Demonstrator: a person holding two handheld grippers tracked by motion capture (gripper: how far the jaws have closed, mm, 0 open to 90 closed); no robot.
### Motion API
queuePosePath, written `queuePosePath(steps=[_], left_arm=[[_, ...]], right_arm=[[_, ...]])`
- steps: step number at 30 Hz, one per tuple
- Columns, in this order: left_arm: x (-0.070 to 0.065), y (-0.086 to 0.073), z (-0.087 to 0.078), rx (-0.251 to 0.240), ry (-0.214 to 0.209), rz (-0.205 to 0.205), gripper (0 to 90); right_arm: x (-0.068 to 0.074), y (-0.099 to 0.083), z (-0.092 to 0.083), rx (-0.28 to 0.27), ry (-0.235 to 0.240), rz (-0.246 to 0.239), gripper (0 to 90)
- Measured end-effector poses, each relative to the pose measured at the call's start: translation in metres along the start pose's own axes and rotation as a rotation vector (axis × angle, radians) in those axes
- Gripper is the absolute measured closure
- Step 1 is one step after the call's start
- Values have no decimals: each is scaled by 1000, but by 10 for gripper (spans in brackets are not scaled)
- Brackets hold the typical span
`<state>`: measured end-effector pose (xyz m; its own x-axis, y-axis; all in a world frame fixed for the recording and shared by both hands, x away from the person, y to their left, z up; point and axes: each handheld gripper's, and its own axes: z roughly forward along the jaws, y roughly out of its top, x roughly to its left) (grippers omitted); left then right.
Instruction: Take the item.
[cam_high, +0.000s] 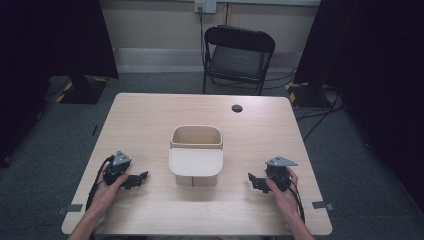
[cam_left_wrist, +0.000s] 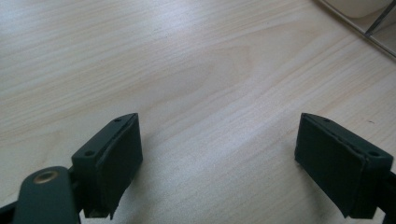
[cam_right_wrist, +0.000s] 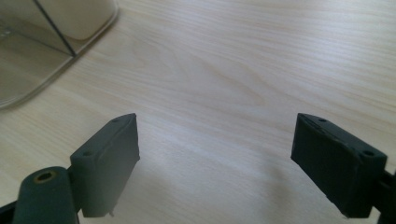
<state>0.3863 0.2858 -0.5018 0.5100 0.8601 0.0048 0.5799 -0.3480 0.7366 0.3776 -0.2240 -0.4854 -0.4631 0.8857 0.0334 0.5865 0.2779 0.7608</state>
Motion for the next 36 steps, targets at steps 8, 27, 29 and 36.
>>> queuePosePath(steps=[8, 27, 29, 36], left_arm=[[0, 0, 0, 0, 0, 0, 144], [0, 0, 0, 0, -2, -1, 142], [0, 0, 0, 0, -2, -1, 142], [0, 0, 0, 0, 0, 0, 143]], right_arm=[[7, 5, -7, -26, 63, -1, 152], [30, 27, -18, -84, 146, -30, 146], [32, 28, -20, -92, 154, -32, 145], [41, 33, -25, -105, 170, -39, 143]])
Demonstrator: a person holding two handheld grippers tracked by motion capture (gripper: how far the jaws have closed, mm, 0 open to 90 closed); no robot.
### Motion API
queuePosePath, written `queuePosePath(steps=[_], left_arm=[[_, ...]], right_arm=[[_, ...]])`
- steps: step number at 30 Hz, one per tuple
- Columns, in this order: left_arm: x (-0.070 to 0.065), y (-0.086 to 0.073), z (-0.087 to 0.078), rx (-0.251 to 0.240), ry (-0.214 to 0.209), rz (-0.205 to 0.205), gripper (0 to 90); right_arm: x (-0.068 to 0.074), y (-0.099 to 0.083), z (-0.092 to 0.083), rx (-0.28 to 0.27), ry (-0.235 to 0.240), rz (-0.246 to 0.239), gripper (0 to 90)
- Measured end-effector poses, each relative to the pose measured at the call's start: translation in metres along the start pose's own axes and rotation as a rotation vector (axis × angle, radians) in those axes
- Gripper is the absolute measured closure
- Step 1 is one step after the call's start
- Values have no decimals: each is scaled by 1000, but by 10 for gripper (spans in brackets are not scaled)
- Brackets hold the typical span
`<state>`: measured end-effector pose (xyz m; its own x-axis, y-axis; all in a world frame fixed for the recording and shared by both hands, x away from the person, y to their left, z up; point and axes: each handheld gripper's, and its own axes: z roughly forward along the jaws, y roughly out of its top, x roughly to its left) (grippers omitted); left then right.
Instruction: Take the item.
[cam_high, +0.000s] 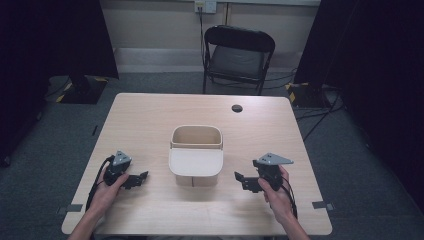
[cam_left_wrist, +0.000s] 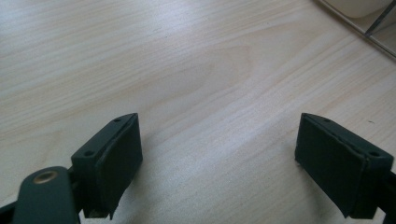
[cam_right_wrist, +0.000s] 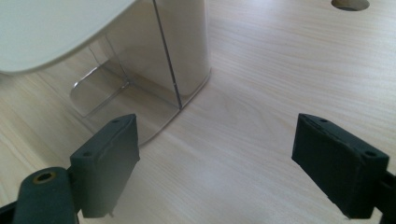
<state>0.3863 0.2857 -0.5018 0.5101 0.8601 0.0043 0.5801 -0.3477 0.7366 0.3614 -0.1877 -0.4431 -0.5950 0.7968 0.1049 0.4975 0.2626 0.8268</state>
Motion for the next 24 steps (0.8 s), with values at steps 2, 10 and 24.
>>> queuePosePath(steps=[2, 10, 24], left_arm=[[0, 0, 0, 0, 0, 0, 143], [0, 0, 0, 0, 0, 0, 143], [0, 0, 0, 0, 0, 0, 142]], right_arm=[[2, 2, 0, -2, 6, -2, 143], [14, 7, 4, -8, 51, -29, 145], [41, 17, 21, -4, 120, -86, 148]])
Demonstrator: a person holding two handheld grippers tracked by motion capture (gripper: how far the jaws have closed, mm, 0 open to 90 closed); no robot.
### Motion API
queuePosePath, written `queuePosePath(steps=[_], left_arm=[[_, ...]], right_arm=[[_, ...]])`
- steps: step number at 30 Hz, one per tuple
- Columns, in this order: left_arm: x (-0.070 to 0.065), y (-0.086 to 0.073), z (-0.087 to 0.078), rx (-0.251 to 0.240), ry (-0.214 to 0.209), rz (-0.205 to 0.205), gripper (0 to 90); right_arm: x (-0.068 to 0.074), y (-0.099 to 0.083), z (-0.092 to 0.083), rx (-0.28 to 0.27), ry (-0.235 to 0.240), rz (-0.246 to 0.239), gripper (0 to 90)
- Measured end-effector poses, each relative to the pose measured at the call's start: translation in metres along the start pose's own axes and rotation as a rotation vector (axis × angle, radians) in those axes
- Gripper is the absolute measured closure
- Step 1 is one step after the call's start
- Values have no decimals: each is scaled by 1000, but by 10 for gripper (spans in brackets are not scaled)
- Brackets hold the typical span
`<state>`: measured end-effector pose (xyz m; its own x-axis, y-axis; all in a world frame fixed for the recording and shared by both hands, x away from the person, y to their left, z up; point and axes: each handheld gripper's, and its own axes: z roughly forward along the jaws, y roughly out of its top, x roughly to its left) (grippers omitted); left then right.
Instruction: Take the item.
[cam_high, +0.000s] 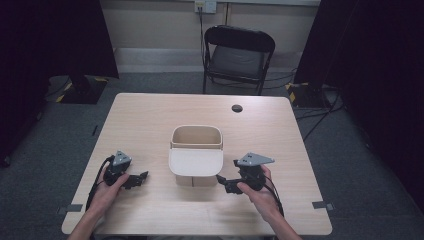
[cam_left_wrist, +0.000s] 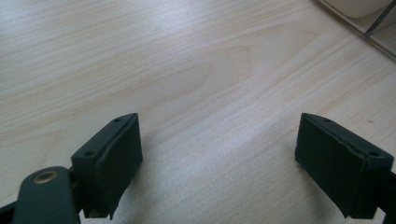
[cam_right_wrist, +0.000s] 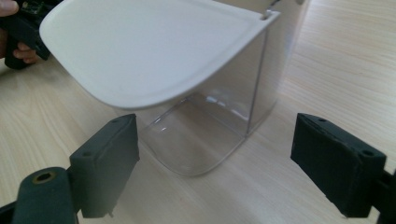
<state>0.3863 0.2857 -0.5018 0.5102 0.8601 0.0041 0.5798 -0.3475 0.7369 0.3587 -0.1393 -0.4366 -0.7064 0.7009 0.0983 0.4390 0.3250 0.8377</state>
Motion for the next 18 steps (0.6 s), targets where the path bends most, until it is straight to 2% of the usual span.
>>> queuePosePath(steps=[7, 18], left_arm=[[0, 0, 0, 0, 0, 1, 142], [0, 0, 0, 0, 0, 1, 143]], right_arm=[[9, 1, 14, 22, 42, -22, 153], [12, 0, 22, 3, 41, -23, 177]])
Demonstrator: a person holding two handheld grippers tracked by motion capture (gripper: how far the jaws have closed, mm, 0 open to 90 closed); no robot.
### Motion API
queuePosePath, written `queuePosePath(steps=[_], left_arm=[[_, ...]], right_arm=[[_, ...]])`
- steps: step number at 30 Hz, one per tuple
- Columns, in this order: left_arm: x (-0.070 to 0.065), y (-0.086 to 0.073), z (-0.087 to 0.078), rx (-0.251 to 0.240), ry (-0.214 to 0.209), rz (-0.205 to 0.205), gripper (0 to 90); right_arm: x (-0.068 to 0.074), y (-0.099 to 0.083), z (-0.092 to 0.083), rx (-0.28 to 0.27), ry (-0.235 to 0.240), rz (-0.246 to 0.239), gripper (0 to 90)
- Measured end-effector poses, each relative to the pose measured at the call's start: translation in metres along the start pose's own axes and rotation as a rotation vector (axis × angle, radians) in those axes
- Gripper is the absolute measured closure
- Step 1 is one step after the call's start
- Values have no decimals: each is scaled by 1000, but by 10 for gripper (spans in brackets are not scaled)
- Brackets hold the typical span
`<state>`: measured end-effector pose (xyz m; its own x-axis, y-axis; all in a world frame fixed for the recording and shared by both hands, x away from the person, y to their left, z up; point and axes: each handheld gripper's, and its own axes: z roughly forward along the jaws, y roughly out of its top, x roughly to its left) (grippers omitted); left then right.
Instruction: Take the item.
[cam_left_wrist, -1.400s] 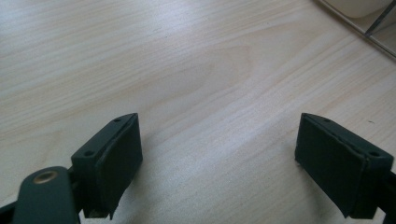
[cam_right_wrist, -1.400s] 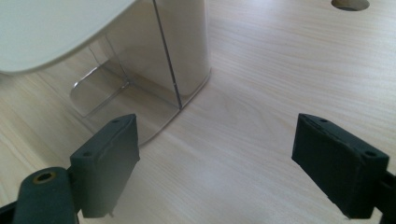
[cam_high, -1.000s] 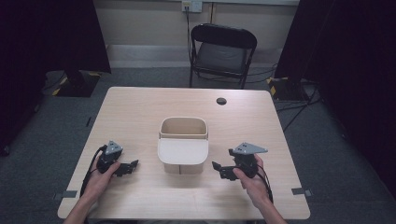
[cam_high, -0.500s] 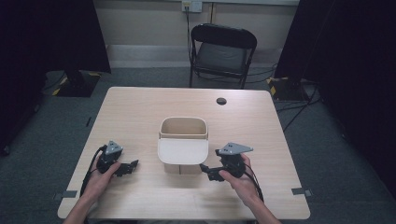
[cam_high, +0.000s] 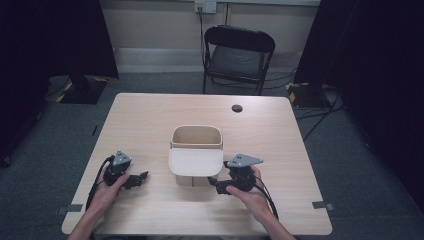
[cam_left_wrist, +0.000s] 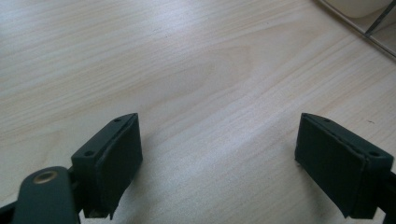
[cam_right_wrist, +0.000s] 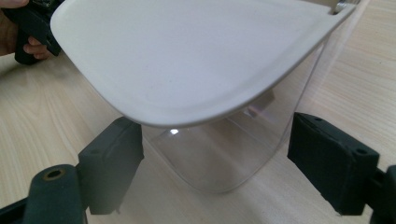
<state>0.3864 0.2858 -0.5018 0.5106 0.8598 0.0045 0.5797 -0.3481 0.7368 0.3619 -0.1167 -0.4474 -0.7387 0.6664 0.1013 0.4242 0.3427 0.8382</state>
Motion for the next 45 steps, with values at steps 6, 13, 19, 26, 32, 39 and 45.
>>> queuePosePath(steps=[6, 13, 19, 26, 32, 39, 45], left_arm=[[0, 0, 0, 0, 0, 0, 143], [0, 0, 0, 0, 0, 0, 143], [0, 0, 0, 0, 0, 0, 142], [0, 0, 0, 0, 0, 0, 142], [0, 0, 0, 0, 0, 0, 142], [0, 0, 0, 0, 0, 0, 142], [0, 0, 0, 0, 0, 0, 142]], right_arm=[[0, 0, 3, 1, -11, -3, 171], [2, 1, 3, -6, -12, -16, 177], [4, 3, 1, -17, -22, -27, 181], [5, 4, 0, -30, -21, -29, 180], [4, 6, -1, -31, -23, -33, 167], [4, 7, -2, -34, -25, -36, 165], [5, 7, -2, -36, -28, -38, 167]])
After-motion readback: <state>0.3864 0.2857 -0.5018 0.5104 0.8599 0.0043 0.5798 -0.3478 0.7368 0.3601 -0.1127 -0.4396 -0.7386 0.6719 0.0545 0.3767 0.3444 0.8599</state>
